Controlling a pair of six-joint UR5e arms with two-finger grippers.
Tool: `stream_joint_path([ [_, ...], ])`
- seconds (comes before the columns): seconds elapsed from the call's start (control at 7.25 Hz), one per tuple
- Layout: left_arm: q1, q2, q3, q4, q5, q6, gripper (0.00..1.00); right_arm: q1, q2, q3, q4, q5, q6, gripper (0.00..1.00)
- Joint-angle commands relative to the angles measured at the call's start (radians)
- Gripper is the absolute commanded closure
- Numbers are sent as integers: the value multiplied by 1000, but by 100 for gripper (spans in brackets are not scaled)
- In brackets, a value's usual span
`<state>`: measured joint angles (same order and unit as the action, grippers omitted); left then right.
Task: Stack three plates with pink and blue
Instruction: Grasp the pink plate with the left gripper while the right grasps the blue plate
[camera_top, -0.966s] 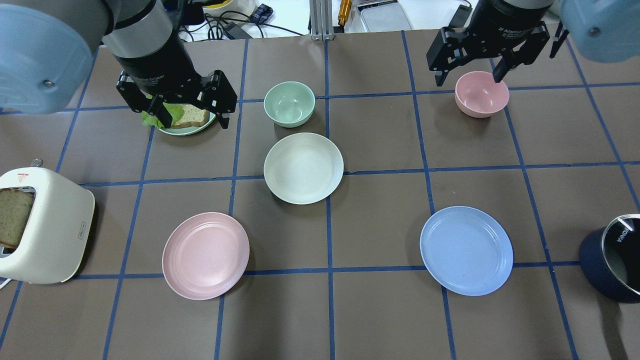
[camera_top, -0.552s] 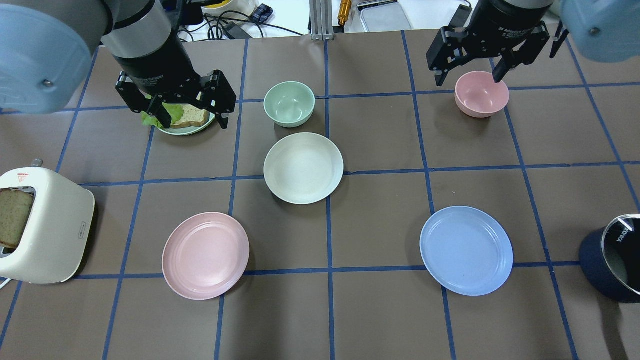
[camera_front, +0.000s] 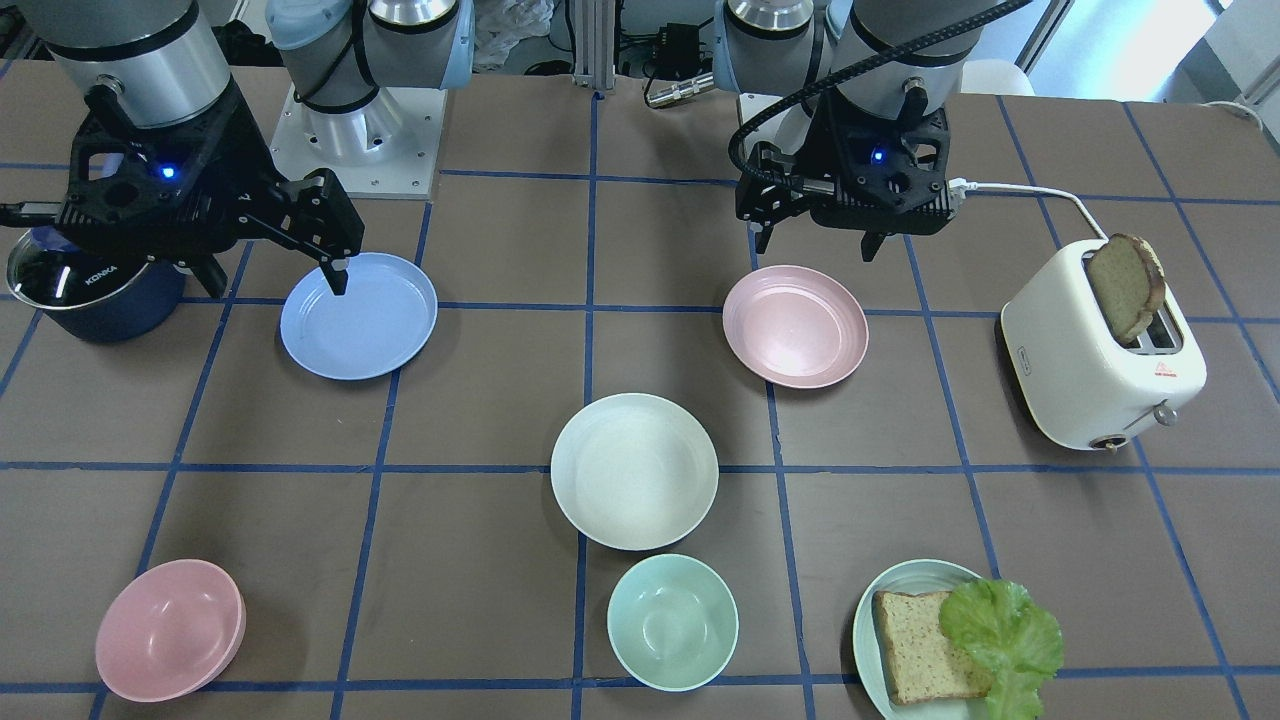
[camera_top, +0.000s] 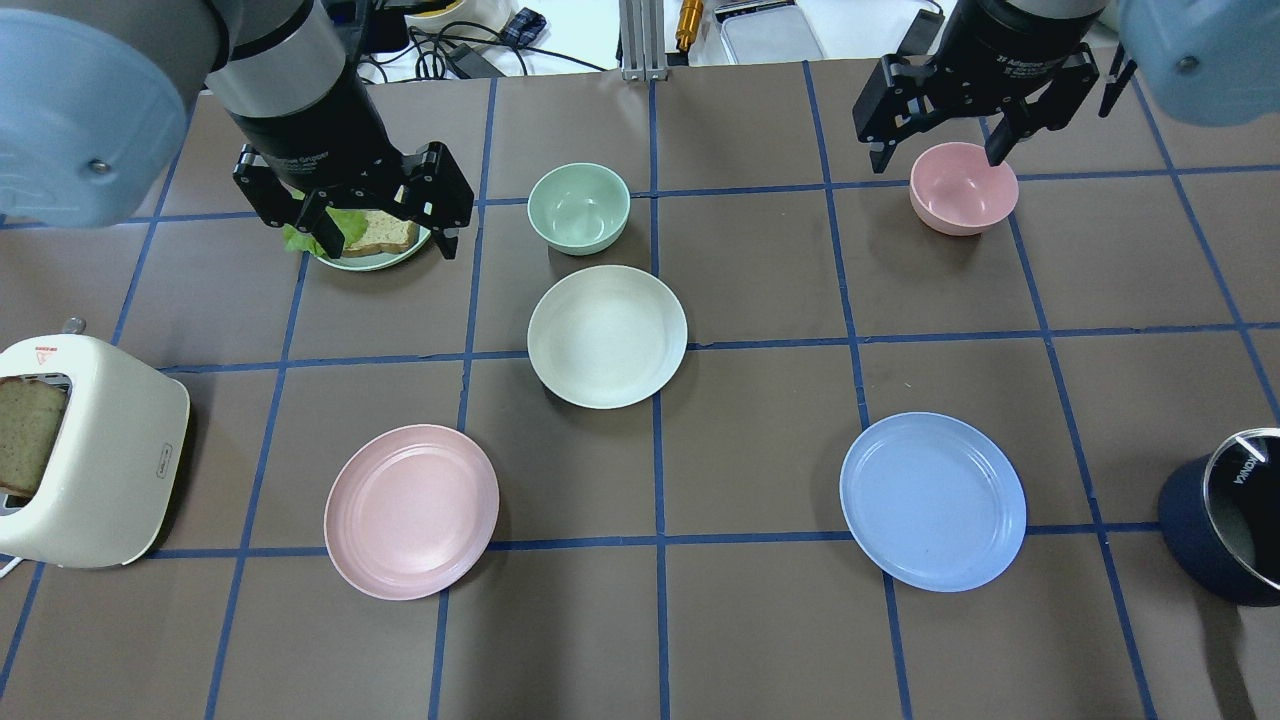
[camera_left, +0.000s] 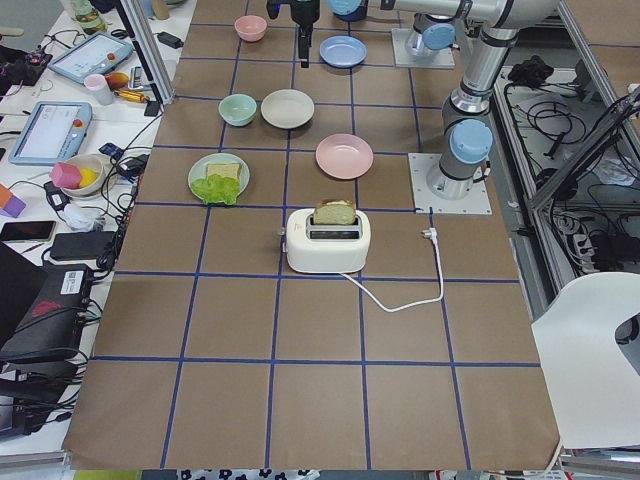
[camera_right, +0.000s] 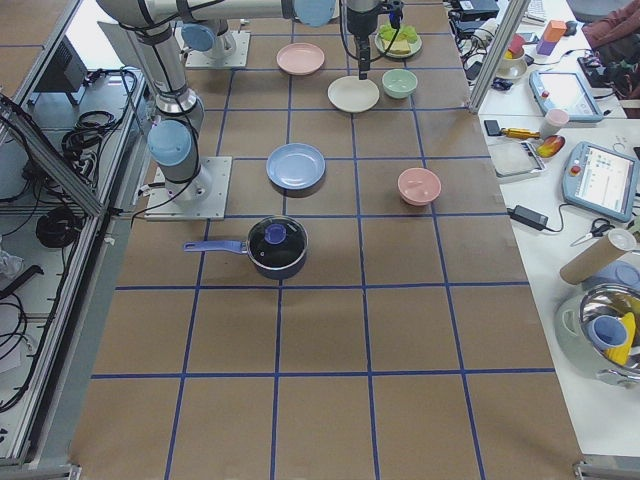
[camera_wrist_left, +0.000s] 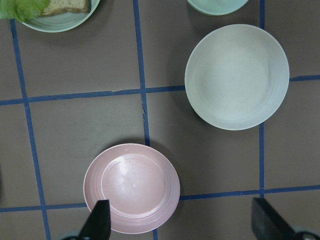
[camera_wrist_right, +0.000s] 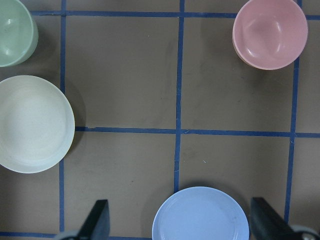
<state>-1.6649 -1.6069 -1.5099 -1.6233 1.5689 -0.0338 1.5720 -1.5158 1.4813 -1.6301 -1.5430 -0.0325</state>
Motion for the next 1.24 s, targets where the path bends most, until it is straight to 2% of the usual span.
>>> stream_joint_path([
  [0.0, 2, -39, -27, 2, -3, -1, 0, -1, 0, 8, 3, 0, -1, 0],
  [0.14, 4, -50, -117, 43, 0, -1, 0, -4, 0, 7, 9, -2, -1, 0],
  [0.41, 4, -50, -400, 327, 2, -8, 0, -9, 6, 39, 13, -3, -1, 0],
  [0.55, 4, -54, -532, 480, 0, -8, 0, -39, 11, 71, 56, -3, -10, 0],
  [0.69, 4, -62, -637, 584, 0, -50, 0, -109, 6, 126, 50, 7, -13, 0],
  [0.97, -1, -88, -748, 689, -1, -69, 0, -200, -15, 279, 9, -26, -52, 0],
  [1.1, -7, -90, -763, 689, -4, -66, 12, -220, -23, 392, -55, -110, -82, 0],
])
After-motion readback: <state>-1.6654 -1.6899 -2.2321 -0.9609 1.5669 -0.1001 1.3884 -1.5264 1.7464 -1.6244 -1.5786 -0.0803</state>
